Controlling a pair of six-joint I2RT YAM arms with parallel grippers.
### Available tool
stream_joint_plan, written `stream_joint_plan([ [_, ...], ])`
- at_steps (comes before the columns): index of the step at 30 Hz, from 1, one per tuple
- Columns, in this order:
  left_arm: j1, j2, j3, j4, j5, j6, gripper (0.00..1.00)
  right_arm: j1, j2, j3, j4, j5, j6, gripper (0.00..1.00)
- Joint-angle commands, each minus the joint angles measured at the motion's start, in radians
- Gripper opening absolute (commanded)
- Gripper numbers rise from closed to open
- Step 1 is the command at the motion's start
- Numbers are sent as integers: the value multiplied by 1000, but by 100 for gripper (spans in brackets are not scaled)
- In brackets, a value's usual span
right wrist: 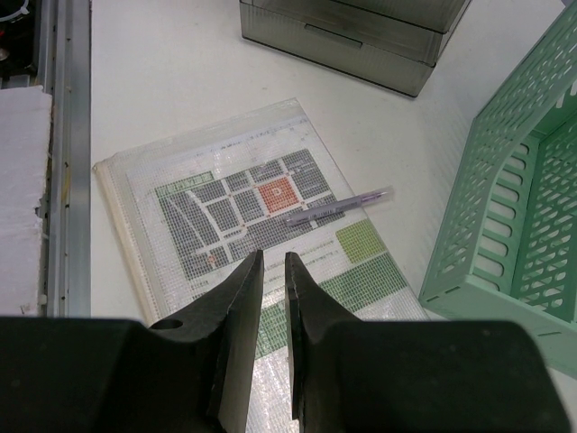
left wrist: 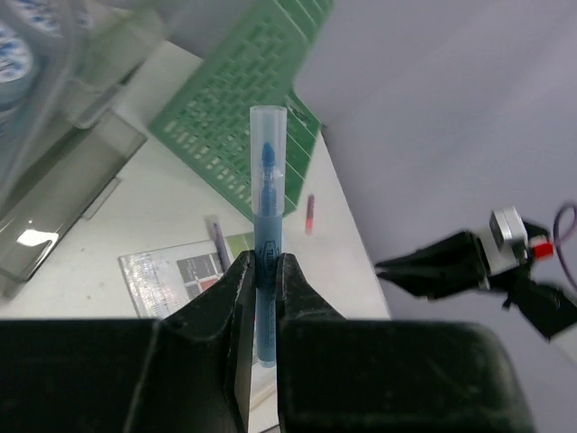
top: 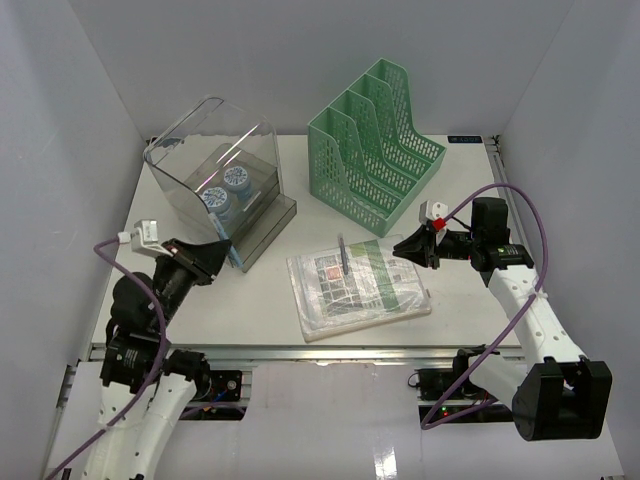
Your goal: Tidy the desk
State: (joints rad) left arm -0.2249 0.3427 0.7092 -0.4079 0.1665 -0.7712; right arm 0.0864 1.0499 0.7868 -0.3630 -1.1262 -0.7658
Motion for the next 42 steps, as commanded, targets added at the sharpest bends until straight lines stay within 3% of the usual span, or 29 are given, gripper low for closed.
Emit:
stream_joint_plan([
  [1,-2,176,73,176,431,206,0,-5,7,-8,18,-9,1,22],
  [6,-7,326,123,74,435,365,0,-5,15,-8,18,-4,-1,22],
  [10,-86,480,152,-64,168,518,0,-5,23,-8,18,1,-1,22],
  [12,-212,542,180,-97,-91,574,0,-5,28,-8,17,3,-2,22],
  [15,-371,689,227,-105,-327,666,0,-5,31,-9,16,9,-3,22],
  [23,-410,1000,270,-8,-686,860,0,-11,35,-9,16,17,-4,22],
  [29,-409,1107,304,80,-763,961,0,-13,36,-6,15,13,-1,23],
  [34,-403,1200,320,108,-776,1000,8,-14,31,-8,19,19,5,24],
  [42,-394,1257,336,124,-810,995,46,-16,25,-11,22,20,8,28],
])
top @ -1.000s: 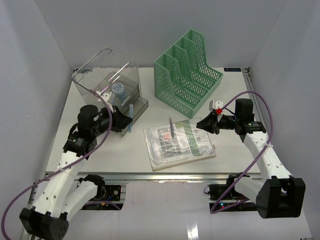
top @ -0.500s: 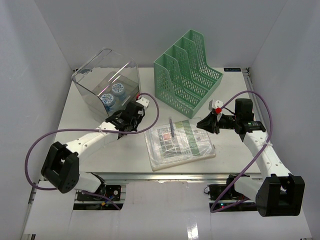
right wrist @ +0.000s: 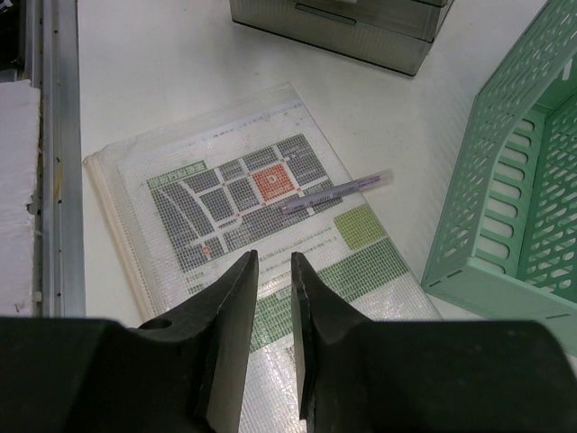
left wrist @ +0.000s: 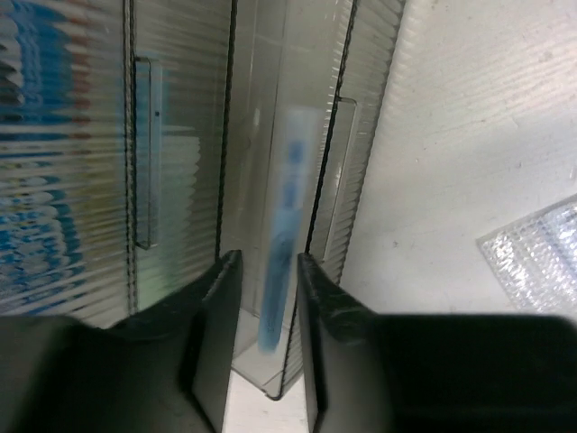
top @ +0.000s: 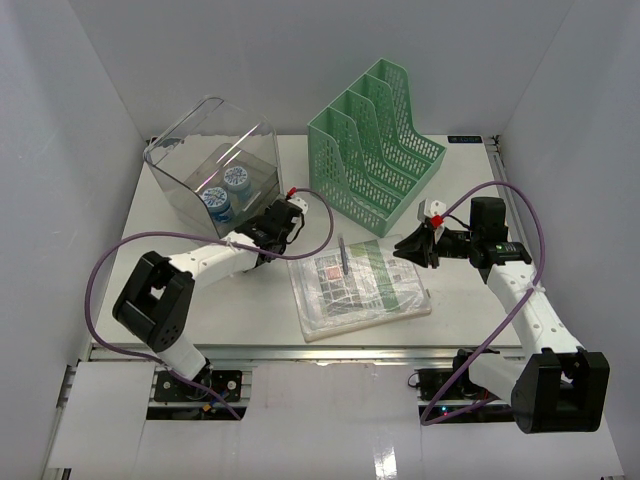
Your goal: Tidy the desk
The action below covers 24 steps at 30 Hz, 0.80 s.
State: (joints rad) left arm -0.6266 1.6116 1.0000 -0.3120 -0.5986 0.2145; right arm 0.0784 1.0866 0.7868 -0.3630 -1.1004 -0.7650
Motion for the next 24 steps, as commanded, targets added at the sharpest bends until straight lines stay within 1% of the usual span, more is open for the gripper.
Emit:
stream_joint_plan([
  [1,8,-12,48,27,-47,8,50,-8,-11,-11,22,-6,7,29],
  [4,7,-20,62,19,-39,-5,60,-8,-6,-11,21,-3,11,30],
  [7,7,-48,91,-28,20,-55,67,-8,0,-12,27,10,18,35],
  [9,7,-80,121,-90,136,-119,68,-9,5,-16,43,38,33,40],
  [10,7,-99,128,-108,258,-148,69,-9,8,-21,66,93,92,43],
  [11,7,-124,129,-123,281,-180,69,-11,10,-30,99,103,104,45],
  [12,7,-175,110,-125,394,-247,69,-12,20,-51,177,203,192,53],
  [13,7,-227,86,-119,526,-316,70,-14,32,-71,255,336,303,61],
  [14,6,-265,59,-86,619,-359,71,-12,46,-75,290,506,411,64],
  [15,7,-305,25,-60,635,-400,73,-12,71,-63,298,581,424,66],
  [16,7,-350,-13,-34,712,-446,74,-12,121,-24,289,649,491,68],
  [18,7,-465,-119,29,767,-552,78,-11,195,23,265,824,610,84],
  [19,7,-508,-153,42,768,-588,80,-11,200,42,260,867,617,89],
  [20,7,-577,-207,59,770,-637,81,-11,249,70,260,956,687,95],
  [21,7,-619,-236,63,768,-662,82,-11,299,92,252,1012,755,98],
  [22,7,-659,-262,65,764,-684,83,-11,343,120,239,1070,808,99],
  [24,7,-746,-300,62,752,-713,85,-11,409,219,178,1175,861,96],
])
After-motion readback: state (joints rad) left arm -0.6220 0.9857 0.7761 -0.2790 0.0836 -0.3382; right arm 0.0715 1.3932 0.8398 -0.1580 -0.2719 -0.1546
